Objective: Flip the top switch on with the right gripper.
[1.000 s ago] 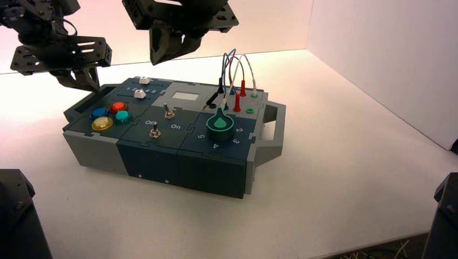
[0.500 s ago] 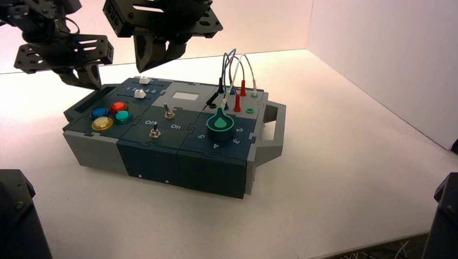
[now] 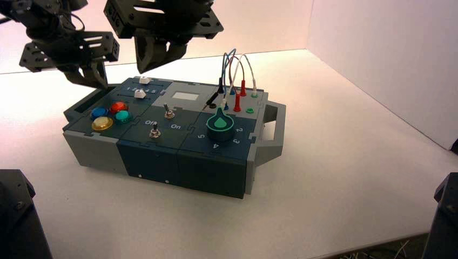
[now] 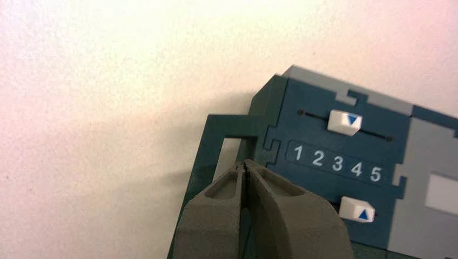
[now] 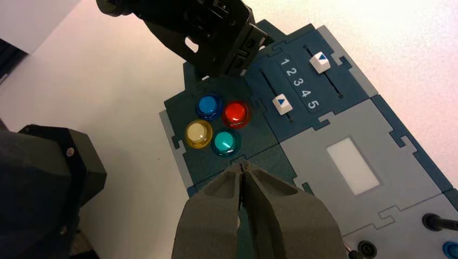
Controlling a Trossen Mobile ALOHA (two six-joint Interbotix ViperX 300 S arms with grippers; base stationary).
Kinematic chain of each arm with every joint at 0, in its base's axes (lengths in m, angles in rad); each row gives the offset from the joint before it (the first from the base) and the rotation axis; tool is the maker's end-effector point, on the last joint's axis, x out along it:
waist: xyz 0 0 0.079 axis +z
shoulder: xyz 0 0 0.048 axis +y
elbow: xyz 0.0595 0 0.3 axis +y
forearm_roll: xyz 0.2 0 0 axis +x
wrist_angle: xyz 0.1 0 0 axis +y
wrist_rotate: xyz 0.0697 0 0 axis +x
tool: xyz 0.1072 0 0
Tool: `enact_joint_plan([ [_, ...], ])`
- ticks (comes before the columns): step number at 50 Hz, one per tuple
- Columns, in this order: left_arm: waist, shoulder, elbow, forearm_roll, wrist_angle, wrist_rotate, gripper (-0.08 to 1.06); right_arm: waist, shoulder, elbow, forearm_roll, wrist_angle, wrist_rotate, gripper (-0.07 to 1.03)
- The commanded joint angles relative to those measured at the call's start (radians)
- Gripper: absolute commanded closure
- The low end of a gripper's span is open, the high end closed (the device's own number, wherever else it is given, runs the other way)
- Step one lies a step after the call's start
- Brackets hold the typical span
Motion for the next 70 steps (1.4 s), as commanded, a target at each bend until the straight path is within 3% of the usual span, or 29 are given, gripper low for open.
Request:
enact_joint_plan([
  [1,-0.003,0.011,-0.008,0.0,-0.015,-0.003,1.01,0.005,-0.038,-0.011,0.002,-0.005,-0.002,0.98],
  [22,-0.003,0.132,-0.026,0.0,-0.054,-0.003,1.01,0.005,-0.018,-0.026,0.002,0.014,-0.002,0.98],
  [38,-0.003,0.129,-0.035,0.0,-0.061,-0.003,1.01,0.02,0.04,-0.075,0.002,0.066,-0.005,0.98],
  [70,-0.003,0.121,-0.037,0.003,-0.061,0.0,1.01,-0.009,0.083,-0.08,-0.009,0.069,-0.006,0.98],
])
